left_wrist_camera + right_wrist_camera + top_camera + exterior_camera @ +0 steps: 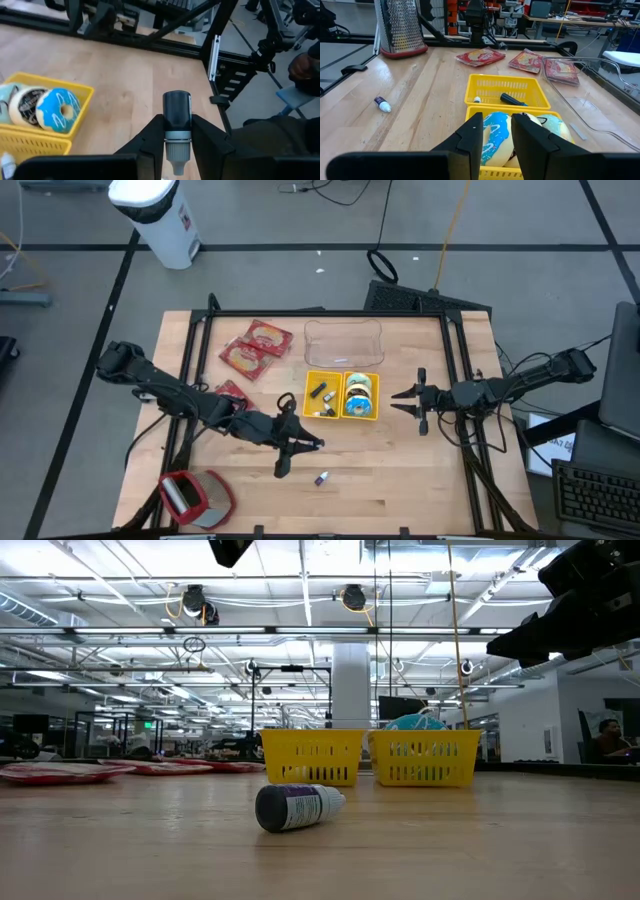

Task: Pick & Place Food Item
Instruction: Put the black food coloring bottle into the left yellow bin

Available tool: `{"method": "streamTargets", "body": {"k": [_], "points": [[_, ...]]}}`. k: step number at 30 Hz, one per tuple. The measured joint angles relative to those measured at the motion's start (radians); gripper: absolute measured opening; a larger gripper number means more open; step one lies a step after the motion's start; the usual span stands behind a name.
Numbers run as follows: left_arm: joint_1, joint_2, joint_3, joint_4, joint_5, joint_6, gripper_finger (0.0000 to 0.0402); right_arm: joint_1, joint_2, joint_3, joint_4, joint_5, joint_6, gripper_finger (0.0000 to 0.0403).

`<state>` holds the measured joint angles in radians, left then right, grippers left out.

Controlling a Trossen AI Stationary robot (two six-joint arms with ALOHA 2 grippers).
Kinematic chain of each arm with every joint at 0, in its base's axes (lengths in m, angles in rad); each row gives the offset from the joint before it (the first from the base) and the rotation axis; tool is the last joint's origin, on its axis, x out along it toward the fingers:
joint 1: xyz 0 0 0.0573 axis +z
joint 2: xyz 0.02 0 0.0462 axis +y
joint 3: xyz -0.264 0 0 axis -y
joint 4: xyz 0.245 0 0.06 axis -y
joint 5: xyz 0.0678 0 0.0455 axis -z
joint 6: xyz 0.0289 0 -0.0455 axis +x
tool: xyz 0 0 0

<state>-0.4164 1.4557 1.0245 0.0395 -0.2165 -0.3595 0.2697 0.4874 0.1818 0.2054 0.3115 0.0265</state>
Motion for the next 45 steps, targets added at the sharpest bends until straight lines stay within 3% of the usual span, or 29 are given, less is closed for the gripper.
{"method": "streamTargets", "body": {"k": [9, 25, 31, 41, 45], "points": [[0.02, 0.024, -0.023, -0.074, 0.006, 0.032, 0.008, 0.0, 0.0, 0.0, 0.0, 0.0, -0.001, 0.0091], [0.102, 0.014, -0.379, 0.487, -0.001, -0.083, 0.0075, 0.0, 0.0, 0.0, 0.0, 0.0, -0.004, 0.0091], [0.19, 0.014, -0.383, 0.481, -0.071, -0.122, 0.009, 0.0, 0.0, 0.0, 0.0, 0.0, -0.011, 0.0091], [0.342, 0.014, -0.379, 0.475, -0.077, -0.176, 0.0091, 0.0, 0.0, 0.0, 0.0, 0.0, -0.011, 0.0091], [0.353, 0.016, -0.329, 0.349, -0.078, -0.17, 0.0091, 0.0, 0.0, 0.0, 0.0, 0.001, -0.012, 0.0091]]}}
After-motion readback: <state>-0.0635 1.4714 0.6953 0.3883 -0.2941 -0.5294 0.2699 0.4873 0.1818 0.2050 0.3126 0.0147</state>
